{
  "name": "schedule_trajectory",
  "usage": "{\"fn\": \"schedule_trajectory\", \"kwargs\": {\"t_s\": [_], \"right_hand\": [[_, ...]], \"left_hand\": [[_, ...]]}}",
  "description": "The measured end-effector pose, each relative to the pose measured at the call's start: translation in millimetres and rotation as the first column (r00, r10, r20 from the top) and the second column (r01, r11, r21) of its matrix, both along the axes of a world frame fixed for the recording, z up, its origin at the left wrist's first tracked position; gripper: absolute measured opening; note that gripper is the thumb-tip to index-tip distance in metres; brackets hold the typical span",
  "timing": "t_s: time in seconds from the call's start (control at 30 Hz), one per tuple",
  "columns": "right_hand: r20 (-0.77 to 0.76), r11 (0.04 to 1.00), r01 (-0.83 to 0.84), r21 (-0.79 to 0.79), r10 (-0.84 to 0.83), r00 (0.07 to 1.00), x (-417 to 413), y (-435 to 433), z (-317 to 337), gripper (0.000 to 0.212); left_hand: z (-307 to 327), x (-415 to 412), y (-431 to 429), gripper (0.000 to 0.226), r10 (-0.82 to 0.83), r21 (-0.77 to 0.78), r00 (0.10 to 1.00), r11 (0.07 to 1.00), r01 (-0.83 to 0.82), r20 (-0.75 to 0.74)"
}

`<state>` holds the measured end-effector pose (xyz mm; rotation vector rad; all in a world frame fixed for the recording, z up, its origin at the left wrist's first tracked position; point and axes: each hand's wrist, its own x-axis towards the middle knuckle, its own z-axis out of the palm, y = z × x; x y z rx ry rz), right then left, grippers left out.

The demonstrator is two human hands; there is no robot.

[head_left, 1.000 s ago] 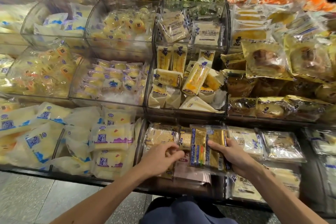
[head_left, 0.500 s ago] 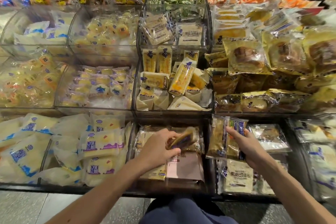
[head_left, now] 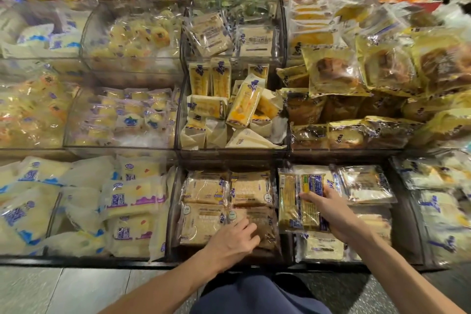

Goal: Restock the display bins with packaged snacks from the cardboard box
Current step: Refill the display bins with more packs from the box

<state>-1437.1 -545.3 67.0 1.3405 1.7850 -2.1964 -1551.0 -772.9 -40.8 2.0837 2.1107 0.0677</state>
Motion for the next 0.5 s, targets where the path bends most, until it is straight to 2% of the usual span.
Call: {"fn": "schedule_trajectory", "kwargs": {"t_s": [0.07,0.17,0.27,0.37,0.4,0.43,0.5], "right_hand": [[0.0,1.0,-0.024,-0.02,0.024,1.0,-0.3,-0.8,-3.4,0.019],[0.014,0.999,-0.037,-0.032,0.038,0.999,-1.9,-5.0,-3.1,0.014],[0.056,0.998,-0.045,-0.039,0.047,0.997,-3.2,-9.3,-2.7,0.026],[0.028,0.996,-0.031,-0.087,0.033,0.999,-2.9,-12.6,0.6,0.057],[0.026,0.994,-0.031,-0.103,0.034,0.999,-2.5,-13.5,1.7,0.058],[0.014,0.994,-0.028,-0.107,0.029,0.999,-2.2,-15.0,4.7,0.048],[-0.002,0.99,-0.028,-0.135,0.028,1.0,-4.5,-20.5,10.2,0.021]], "left_hand": [[-1.8,2.6,1.6,0.02,0.031,0.018,0.999,0.999,-0.031,-0.018],[1.5,3.4,7.5,0.005,0.055,0.066,0.996,0.997,-0.051,-0.067],[-1.4,0.4,10.4,0.024,0.075,-0.011,0.996,0.997,-0.076,-0.041],[17.3,-1.4,6.9,0.036,0.118,-0.112,0.993,0.987,-0.119,-0.012],[24.4,-2.3,7.6,0.043,0.176,-0.136,0.982,0.977,-0.166,0.072],[36.5,-3.6,9.1,0.049,0.293,-0.19,0.932,0.948,-0.255,0.212],[59.5,-8.6,13.1,0.05,0.518,-0.259,0.7,0.854,-0.451,0.492]]}}
